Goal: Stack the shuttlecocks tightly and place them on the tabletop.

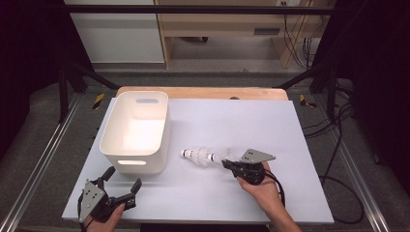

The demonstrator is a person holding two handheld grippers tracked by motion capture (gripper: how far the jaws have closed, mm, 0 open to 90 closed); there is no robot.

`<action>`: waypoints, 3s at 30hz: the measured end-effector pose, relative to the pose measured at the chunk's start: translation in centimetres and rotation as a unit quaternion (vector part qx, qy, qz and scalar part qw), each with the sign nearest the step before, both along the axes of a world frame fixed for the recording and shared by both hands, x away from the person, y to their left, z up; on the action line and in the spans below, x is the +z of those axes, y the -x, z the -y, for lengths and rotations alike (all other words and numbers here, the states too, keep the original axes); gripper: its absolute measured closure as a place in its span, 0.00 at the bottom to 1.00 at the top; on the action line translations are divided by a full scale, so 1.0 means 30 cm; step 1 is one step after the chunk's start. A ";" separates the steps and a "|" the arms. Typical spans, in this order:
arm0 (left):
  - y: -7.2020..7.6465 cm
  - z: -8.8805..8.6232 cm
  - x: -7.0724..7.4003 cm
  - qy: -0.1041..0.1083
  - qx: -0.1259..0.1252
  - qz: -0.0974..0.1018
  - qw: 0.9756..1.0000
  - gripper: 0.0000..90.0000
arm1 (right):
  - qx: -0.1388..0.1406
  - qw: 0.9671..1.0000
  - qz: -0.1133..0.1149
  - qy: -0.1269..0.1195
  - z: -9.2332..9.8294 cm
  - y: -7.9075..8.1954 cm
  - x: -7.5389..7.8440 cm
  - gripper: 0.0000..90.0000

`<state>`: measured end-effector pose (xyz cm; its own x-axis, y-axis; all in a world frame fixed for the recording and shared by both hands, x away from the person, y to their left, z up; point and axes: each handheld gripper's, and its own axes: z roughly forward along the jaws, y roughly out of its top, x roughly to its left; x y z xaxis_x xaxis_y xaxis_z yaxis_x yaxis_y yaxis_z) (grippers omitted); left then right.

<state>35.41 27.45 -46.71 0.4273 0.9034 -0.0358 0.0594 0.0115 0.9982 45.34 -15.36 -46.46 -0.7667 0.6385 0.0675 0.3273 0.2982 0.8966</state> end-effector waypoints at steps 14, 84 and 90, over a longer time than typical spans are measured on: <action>0.004 -0.006 0.001 0.000 0.000 0.001 1.000 0.01 | 0.003 1.000 -0.002 -0.003 -0.081 -0.033 -0.016 1.00; 0.000 0.005 0.002 -0.009 -0.011 0.000 1.000 0.02 | 0.015 0.997 -0.016 0.070 -0.169 -0.073 -0.055 0.83; 0.000 0.003 0.002 -0.005 -0.009 0.000 1.000 0.02 | 0.014 0.997 -0.020 0.076 -0.170 -0.072 -0.057 0.76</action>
